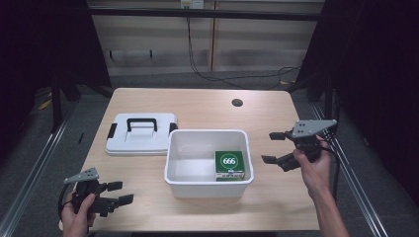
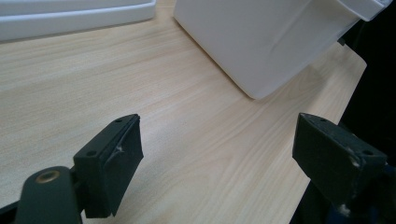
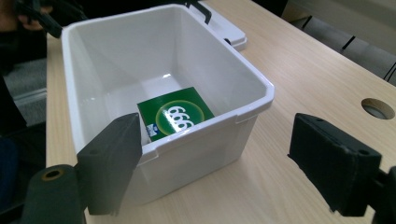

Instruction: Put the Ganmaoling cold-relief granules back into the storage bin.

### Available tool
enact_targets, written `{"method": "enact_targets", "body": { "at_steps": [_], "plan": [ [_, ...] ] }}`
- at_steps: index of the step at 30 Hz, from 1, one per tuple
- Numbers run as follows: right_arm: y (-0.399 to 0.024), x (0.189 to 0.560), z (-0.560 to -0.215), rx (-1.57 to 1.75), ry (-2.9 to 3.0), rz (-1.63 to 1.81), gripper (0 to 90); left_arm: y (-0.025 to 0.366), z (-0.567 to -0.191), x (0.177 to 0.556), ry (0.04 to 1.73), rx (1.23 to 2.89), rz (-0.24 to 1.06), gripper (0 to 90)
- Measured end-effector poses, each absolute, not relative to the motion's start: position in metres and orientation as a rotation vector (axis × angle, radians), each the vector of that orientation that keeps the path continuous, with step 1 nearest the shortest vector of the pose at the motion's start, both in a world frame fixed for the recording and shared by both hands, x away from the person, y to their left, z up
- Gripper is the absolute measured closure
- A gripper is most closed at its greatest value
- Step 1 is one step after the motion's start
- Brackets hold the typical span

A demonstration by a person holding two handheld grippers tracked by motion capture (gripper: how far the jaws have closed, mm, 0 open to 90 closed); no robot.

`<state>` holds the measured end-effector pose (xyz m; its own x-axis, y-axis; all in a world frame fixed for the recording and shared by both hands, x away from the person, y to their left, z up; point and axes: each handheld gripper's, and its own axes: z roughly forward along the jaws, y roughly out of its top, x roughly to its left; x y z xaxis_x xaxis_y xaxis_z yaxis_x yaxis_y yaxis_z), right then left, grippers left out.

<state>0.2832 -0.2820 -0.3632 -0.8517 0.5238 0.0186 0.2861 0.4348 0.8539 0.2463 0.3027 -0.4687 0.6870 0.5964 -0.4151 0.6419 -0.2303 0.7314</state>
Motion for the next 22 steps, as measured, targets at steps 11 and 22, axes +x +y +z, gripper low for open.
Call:
{"method": "enact_targets", "body": {
  "at_steps": [11, 22],
  "plan": [
    [-0.307, 0.260, -0.389, 0.826, 2.402, 1.361, 16.4, 0.303, -0.469, 0.247, 0.964, 1.921, -0.055, 16.0],
    [-0.324, 0.251, -0.432, 0.972, 2.329, 1.395, 13.7, 0.304, -0.470, 0.247, 0.979, 1.919, -0.055, 16.0]
  ]
}}
